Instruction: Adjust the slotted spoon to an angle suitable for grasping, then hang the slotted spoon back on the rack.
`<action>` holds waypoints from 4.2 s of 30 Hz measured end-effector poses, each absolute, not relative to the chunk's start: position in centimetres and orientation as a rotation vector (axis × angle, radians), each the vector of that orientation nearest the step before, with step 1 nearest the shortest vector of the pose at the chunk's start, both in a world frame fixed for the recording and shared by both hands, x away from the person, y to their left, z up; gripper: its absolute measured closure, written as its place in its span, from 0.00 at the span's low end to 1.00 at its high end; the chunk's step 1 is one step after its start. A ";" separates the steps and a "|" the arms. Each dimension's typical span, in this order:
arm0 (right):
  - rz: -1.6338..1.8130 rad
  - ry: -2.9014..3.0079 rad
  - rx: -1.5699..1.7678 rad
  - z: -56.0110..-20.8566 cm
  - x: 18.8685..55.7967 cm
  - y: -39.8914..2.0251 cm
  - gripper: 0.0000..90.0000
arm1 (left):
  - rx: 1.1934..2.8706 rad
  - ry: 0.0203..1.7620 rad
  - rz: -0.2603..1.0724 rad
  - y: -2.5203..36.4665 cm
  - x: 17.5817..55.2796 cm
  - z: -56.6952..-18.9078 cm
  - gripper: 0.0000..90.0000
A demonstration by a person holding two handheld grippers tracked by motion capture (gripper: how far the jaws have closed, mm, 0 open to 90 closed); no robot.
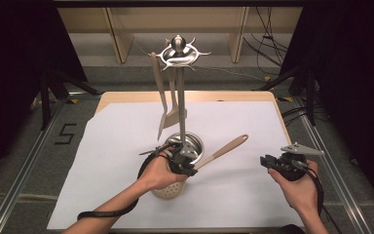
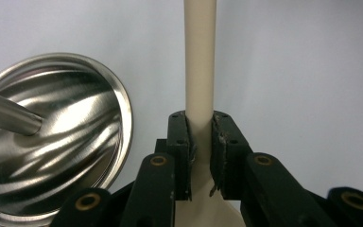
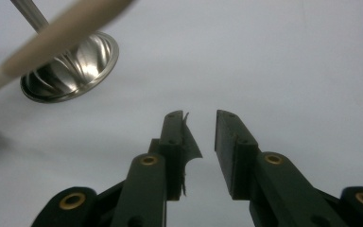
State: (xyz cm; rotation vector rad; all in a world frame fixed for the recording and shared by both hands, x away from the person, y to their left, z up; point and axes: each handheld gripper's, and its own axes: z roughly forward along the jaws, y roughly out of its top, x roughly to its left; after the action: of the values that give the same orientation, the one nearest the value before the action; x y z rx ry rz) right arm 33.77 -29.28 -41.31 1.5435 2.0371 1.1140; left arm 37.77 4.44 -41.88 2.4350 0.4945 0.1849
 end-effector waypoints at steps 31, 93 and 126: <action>1.047 2.095 1.499 -42.3 34.3 -28.7 0.82 | 2.005 0.632 0.356 14.5 32.5 -38.0 0.87; 1.008 2.124 1.469 -42.8 34.6 -28.9 0.83 | 1.718 0.677 0.549 20.6 30.5 -33.8 0.87; 1.016 2.099 1.486 -42.6 34.2 -28.9 0.84 | 1.717 0.688 0.556 19.0 32.0 -33.4 0.87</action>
State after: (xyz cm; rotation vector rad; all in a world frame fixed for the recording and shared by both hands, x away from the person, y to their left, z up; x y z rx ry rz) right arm 34.22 -28.87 -42.57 1.4860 2.0988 1.0164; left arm 31.99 19.05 -33.38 1.7175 0.6883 0.5562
